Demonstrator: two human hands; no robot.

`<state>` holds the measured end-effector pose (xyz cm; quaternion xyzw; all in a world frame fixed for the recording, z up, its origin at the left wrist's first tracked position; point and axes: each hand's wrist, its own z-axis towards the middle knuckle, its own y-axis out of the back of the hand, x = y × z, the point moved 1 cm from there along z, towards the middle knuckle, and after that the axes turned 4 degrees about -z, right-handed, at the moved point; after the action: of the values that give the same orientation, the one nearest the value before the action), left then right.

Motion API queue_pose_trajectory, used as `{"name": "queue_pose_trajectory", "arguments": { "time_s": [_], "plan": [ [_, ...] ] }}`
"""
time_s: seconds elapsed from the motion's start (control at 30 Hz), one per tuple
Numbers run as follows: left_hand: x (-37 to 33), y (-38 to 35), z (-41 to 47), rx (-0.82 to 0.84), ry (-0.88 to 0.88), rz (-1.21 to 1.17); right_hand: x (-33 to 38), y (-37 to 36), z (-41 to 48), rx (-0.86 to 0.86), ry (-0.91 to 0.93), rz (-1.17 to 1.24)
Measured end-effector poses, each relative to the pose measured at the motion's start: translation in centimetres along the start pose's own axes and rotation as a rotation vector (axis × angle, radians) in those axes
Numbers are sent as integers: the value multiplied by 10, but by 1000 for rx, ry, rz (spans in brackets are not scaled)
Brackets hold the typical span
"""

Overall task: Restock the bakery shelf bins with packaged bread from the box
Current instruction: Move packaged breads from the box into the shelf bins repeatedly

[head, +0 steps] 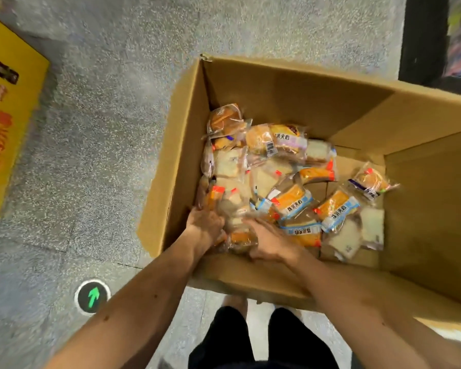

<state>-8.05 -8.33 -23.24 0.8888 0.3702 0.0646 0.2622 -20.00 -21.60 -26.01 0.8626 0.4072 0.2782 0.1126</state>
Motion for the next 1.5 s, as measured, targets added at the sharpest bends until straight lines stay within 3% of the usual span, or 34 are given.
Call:
{"name": "queue_pose_trajectory", "arguments": {
  "time_s": [0.13, 0.3, 0.47, 0.6, 0.7, 0.83, 0.97, 1.07, 1.17, 1.23, 1.33, 1.5],
  "plan": [
    [7, -11, 6, 31, 14, -300, 3, -8, 18, 18, 29, -7],
    [9, -4, 3, 40, 55, -462, -13, -4, 15, -8, 20, 177],
    [3, 15, 6, 8, 97, -889, -33, 8, 1, -107, -105, 669],
    [-12, 21, 11, -9, 148, -1255, -43, 23, -9, -73, -180, 1136],
    [-30, 26, 7, -69, 108, -1302, -47, 34, -12, -59, -188, 1332],
    [-70, 30, 7, -162, 39, -1109, -49, 45, -22, 68, -240, 1505],
    [-108, 40, 9, -129, -47, -1019, -67, 62, -39, 110, -236, 1582],
    [-120, 49, 11, -57, -107, -1306, -87, 72, -50, 69, -241, 1539],
    [-119, 50, 17, -145, 130, -1606, -116, 70, -53, 38, -265, 1569],
    [-111, 38, 24, -262, 351, -1368, -130, 69, -54, 51, -265, 1609],
    [-106, 4, 24, -2, 455, -709, -146, 65, -56, 43, -268, 1591],
    [-125, -28, 38, 282, 592, -405, -171, 52, -57, 75, -308, 1613]
  ]
}}
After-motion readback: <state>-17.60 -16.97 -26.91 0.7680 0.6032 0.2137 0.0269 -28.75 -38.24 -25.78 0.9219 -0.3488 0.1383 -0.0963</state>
